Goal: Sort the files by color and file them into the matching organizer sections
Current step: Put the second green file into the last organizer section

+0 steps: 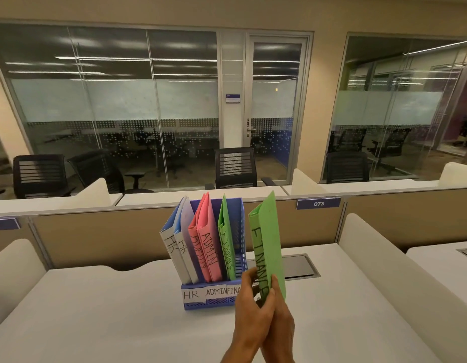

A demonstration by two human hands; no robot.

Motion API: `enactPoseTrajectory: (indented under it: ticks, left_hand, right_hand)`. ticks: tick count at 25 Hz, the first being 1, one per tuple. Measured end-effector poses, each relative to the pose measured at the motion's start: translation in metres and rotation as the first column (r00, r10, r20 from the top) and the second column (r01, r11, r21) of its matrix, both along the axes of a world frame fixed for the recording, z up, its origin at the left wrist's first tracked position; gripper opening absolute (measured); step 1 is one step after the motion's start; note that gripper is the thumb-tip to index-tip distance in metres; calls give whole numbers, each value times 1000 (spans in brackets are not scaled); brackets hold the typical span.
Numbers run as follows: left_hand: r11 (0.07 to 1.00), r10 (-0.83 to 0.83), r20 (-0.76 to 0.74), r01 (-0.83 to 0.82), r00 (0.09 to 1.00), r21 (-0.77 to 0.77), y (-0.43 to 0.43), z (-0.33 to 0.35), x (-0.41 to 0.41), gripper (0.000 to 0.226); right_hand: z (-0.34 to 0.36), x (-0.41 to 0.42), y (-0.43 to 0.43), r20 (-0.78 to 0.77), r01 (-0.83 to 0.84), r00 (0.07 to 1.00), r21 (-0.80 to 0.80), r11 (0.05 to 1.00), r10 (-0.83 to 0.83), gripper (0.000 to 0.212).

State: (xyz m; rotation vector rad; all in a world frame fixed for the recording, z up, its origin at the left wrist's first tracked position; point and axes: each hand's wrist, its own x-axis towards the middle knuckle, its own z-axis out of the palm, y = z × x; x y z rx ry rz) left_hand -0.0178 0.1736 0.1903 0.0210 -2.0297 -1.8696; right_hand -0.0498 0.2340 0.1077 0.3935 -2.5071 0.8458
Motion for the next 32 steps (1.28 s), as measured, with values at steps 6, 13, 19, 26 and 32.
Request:
enactPoseTrajectory:
  ticks: [6, 13, 19, 26, 32]
  left_hand:
    - [982, 159, -15, -160, 987, -101, -6, 26, -22, 39]
    - [918, 372, -78, -379, 925, -118, -23, 58, -64, 10]
    - [919, 329, -120, -347, 937, -188, -21, 51, -71, 13]
    - [942, 141, -57, -152, 988, -301, -58, -21, -63, 62]
    - [510, 297, 325, 139, 898, -849, -111, -119, -69, 75]
  right_hand:
    - [29, -12, 6, -44, 77, 996, -122, 990, -83, 58]
    - [37, -24, -7, -211, 117, 965, -186, 976, -156, 60]
    - [55, -40, -18, -130, 28, 990, -145, 989, -47, 49]
    - [61, -53, -8, -271, 61, 951, -307, 950, -149, 68]
    - [58, -65, -12, -261, -5, 956, -474, 880, -135, 25]
